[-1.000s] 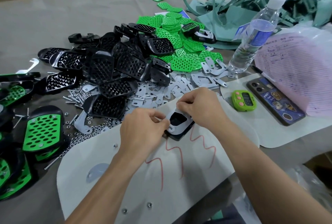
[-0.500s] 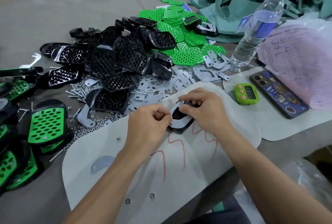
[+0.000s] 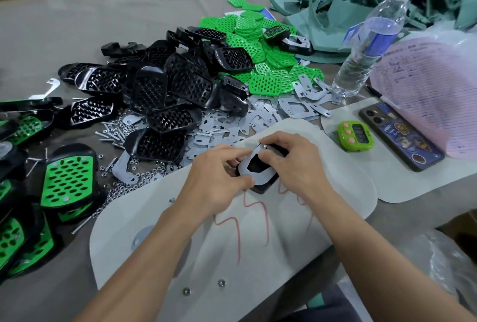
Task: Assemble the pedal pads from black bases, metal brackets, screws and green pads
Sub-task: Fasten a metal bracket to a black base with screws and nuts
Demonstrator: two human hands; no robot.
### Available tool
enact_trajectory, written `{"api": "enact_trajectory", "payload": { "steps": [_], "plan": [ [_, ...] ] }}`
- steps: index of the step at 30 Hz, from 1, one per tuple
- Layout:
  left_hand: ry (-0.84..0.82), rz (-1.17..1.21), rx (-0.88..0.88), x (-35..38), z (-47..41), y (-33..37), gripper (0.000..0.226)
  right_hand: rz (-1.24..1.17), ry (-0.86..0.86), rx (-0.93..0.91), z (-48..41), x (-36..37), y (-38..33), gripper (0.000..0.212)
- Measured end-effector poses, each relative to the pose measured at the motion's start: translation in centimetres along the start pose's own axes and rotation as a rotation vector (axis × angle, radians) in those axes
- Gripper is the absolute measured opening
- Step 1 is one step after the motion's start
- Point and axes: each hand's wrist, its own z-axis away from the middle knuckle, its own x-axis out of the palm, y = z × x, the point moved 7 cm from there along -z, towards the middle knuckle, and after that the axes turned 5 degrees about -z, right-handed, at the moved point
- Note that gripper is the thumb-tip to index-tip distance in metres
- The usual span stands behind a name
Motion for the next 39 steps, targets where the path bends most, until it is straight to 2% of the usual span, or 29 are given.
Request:
{"api": "enact_trajectory", "payload": {
  "steps": [11,20,24,28,30,36,39],
  "plan": [
    [0.002,-0.261,0.148,1.0,1.0,1.6,0.052,0.049,0.108,-0.009,0.7,0.3,0.1,0.018],
    [0.123,-0.398,0.301,2.7,0.6,3.5,0.053,0.027,0.35,0.11,1.6,-1.6,1.0,0.019],
    [0.075,-0.44,0.328,2.7,0.4,2.9,0.056,0.061,0.272,0.081,1.5,-2.0,0.9,0.014],
    [0.035,-0.408,0.308,2.5,-0.3,2.5,0.056,-0.072,0.054,0.087,1.5,-2.4,1.0,0.043],
    [0.018,-0.385,0.292,2.4,-0.5,2.4,0.059,-0.077,0.008,0.066,1.7,-2.6,0.8,0.045],
    [0.006,-0.243,0.19,2.5,-0.6,1.7,0.067,-0.111,0.055,0.041,2.0,-2.9,0.9,0.039],
    [-0.015,-0.226,0.183,2.4,-0.7,1.5,0.061,-0.183,0.118,0.03,2.3,-3.1,1.1,0.037]
  ]
}}
